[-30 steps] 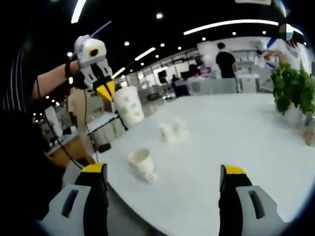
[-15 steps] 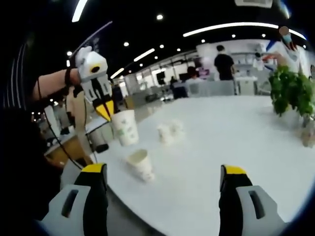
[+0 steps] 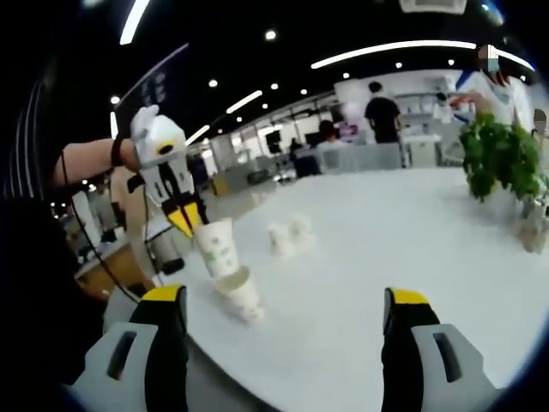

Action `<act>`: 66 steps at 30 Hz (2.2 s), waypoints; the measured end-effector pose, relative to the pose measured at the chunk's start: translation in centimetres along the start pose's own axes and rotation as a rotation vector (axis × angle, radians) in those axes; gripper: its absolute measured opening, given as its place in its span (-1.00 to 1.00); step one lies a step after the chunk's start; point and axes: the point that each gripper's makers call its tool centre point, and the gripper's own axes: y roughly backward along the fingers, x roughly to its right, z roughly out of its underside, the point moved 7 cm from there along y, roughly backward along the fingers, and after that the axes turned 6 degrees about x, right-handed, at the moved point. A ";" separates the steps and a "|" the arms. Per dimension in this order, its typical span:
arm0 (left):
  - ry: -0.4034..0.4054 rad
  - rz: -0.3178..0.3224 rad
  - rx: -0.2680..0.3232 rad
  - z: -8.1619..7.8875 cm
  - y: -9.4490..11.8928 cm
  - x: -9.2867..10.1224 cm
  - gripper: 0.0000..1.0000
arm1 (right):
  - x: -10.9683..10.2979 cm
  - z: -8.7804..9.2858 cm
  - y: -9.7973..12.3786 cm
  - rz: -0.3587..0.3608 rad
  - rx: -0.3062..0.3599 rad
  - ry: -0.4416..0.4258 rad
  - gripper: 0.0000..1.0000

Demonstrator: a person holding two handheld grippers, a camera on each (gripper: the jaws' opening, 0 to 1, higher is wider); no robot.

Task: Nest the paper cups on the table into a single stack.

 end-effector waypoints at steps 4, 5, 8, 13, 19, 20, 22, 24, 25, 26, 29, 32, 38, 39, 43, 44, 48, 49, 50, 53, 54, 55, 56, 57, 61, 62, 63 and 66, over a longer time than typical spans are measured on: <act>0.026 0.012 -0.010 0.4 -0.6 -0.1 -1.00 | 0.2 -0.1 0.0 0.004 0.004 -0.003 0.85; 0.020 0.012 -0.011 0.5 -0.8 -0.2 -1.00 | 0.2 -0.2 0.0 0.005 0.001 -0.005 0.85; 0.026 0.017 -0.020 0.7 -1.3 -0.4 -1.00 | 0.3 -0.2 0.1 0.008 0.004 -0.011 0.85; 0.017 0.028 -0.027 0.8 -2.2 -0.6 -1.00 | 0.3 0.0 0.1 0.009 -0.003 -0.016 0.85; 0.012 0.029 -0.032 1.2 -3.2 -0.9 -1.00 | 0.5 0.3 0.2 0.012 -0.011 -0.024 0.85; 0.015 0.030 -0.032 1.2 -3.3 -1.0 -1.00 | 0.6 0.3 0.2 0.012 -0.011 -0.025 0.85; 0.023 0.041 -0.032 1.4 -3.5 -0.8 -1.00 | 0.6 0.3 0.2 0.013 -0.011 -0.026 0.84; 0.025 0.043 -0.037 1.6 -3.8 -0.8 -1.00 | 0.7 0.3 0.2 0.014 -0.013 -0.027 0.84; 0.025 0.044 -0.038 1.7 -4.0 -0.7 -1.00 | 0.7 0.4 0.2 0.014 -0.016 -0.028 0.84; 0.029 0.046 -0.037 1.8 -4.2 -0.7 -1.00 | 0.7 0.4 0.2 0.014 -0.017 -0.030 0.84; -0.002 0.045 -0.036 2.2 -4.6 -0.7 -0.99 | 0.7 0.5 0.3 0.014 -0.017 -0.031 0.84; -0.027 0.046 -0.040 2.5 -4.9 -0.7 -0.99 | 0.6 0.6 0.4 0.012 -0.022 -0.037 0.83; -0.056 0.043 -0.041 3.0 -5.5 -0.8 -0.99 | 0.6 0.4 0.5 0.013 -0.019 -0.036 0.83; -0.059 0.043 -0.039 3.0 -5.6 -0.8 -0.99 | 0.6 0.3 0.6 0.014 -0.016 -0.034 0.83; -0.048 0.050 -0.035 3.4 -6.3 -0.6 -0.99 | 0.7 0.5 0.7 0.015 -0.020 -0.036 0.83; -0.036 0.053 -0.043 3.5 -6.5 -0.4 -0.98 | 0.6 0.6 0.7 0.015 -0.023 -0.038 0.82; -0.027 0.061 -0.038 3.8 -7.2 0.0 -0.97 | 0.6 0.8 0.8 0.017 -0.026 -0.041 0.82; -0.021 0.063 -0.033 3.8 -7.3 0.0 -0.97 | 0.6 0.8 0.9 0.017 -0.025 -0.039 0.82; -0.012 0.063 -0.031 3.8 -7.5 0.1 -0.97 | 0.7 0.7 0.9 0.018 -0.025 -0.041 0.82; -0.006 0.064 -0.031 4.1 -7.8 0.1 -0.96 | 0.7 0.7 0.9 0.022 -0.023 -0.041 0.82; -0.006 0.065 -0.027 4.1 -7.9 0.1 -0.96 | 0.8 0.7 0.9 0.024 -0.022 -0.040 0.82; 0.011 0.066 -0.035 4.3 -8.0 0.1 -0.96 | 0.8 0.7 1.0 0.023 -0.020 -0.043 0.82; 0.014 0.065 -0.039 4.4 -8.1 0.0 -0.95 | 0.8 0.7 1.0 0.023 -0.021 -0.044 0.82; 0.012 0.066 -0.037 4.5 -8.1 0.0 -0.95 | 0.8 0.7 1.0 0.024 -0.024 -0.044 0.82; 0.020 0.070 -0.031 4.7 -8.1 -0.1 -0.95 | 0.7 0.8 1.3 0.028 -0.024 -0.046 0.82; 0.021 0.067 -0.032 4.8 -8.1 -0.1 -0.95 | 0.7 0.7 1.2 0.030 -0.024 -0.045 0.82; 0.021 0.066 -0.031 4.8 -8.0 -0.2 -0.95 | 0.7 0.7 1.2 0.032 -0.025 -0.042 0.82; 0.026 0.071 -0.021 4.7 -7.8 -0.1 -0.95 | 0.7 0.7 1.2 0.032 -0.023 -0.044 0.82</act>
